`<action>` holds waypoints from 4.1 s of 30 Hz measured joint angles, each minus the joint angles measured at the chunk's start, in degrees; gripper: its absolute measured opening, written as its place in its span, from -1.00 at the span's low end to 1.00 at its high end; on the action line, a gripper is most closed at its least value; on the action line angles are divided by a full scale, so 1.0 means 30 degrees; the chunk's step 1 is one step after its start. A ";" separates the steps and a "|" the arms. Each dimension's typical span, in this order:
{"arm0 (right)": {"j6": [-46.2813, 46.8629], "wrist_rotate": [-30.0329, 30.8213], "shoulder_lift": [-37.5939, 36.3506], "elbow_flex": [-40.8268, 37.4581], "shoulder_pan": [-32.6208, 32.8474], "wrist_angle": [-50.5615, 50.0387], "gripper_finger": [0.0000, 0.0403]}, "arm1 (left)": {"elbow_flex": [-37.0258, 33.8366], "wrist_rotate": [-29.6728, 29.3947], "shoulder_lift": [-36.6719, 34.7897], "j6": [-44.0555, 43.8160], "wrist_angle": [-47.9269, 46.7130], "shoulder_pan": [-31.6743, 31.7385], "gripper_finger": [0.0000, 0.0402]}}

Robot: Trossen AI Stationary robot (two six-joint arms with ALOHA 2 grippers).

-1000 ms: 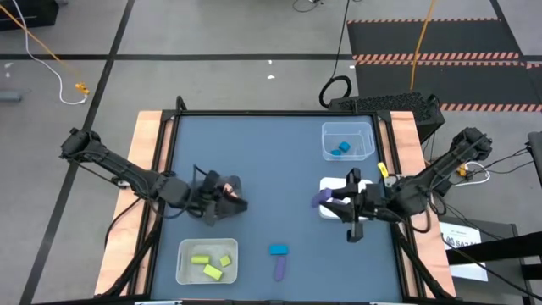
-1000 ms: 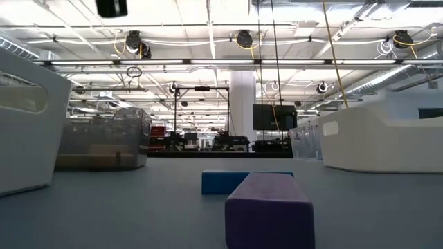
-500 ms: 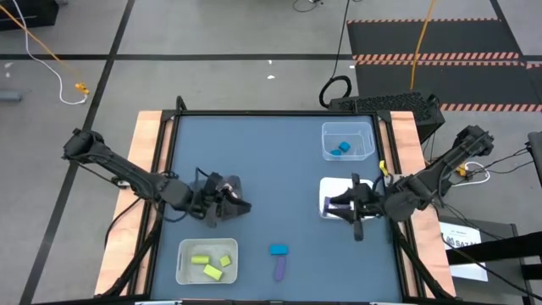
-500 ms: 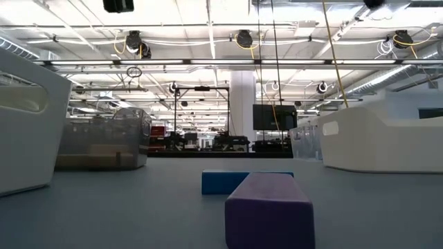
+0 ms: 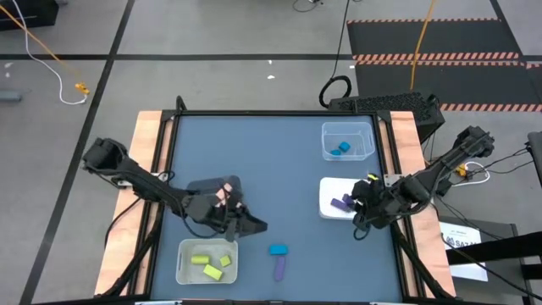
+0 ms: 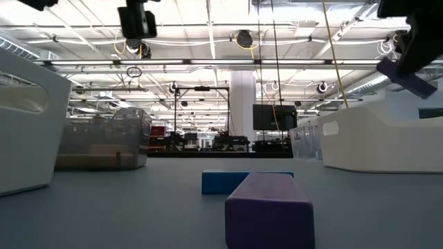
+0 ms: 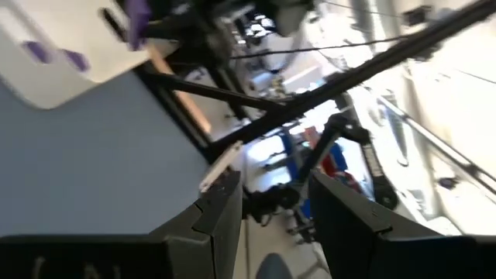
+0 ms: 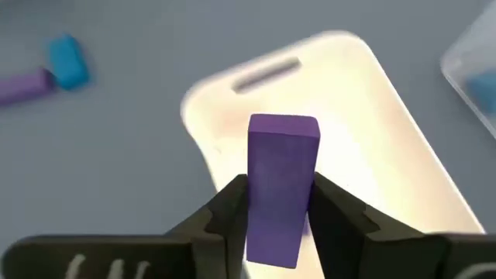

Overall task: Sort & place blocks by color
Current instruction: Put the right purple block into the white bin, then put the blue block into the transparent bin

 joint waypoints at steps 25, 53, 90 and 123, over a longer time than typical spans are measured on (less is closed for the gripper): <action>-0.0047 -0.1452 0.0560 0.0000 -0.0541 -0.0139 0.22 | 1.1723 0.1998 0.5189 1.2316 -1.9590 -0.1095 -0.25; -0.0094 -0.1467 0.0564 0.0000 -0.0541 0.0108 0.21 | 1.2786 0.1973 0.9948 1.1422 -1.9460 -0.0381 -0.25; -0.0090 -0.1459 0.0564 0.0007 -0.0535 1.3015 0.21 | 1.2786 0.1463 1.0192 1.3418 -2.2078 -0.0347 0.44; -0.0094 -0.1459 0.0562 0.0015 -0.0533 1.3114 0.21 | 1.2755 0.1436 1.1424 0.9209 -2.0628 0.1239 -0.35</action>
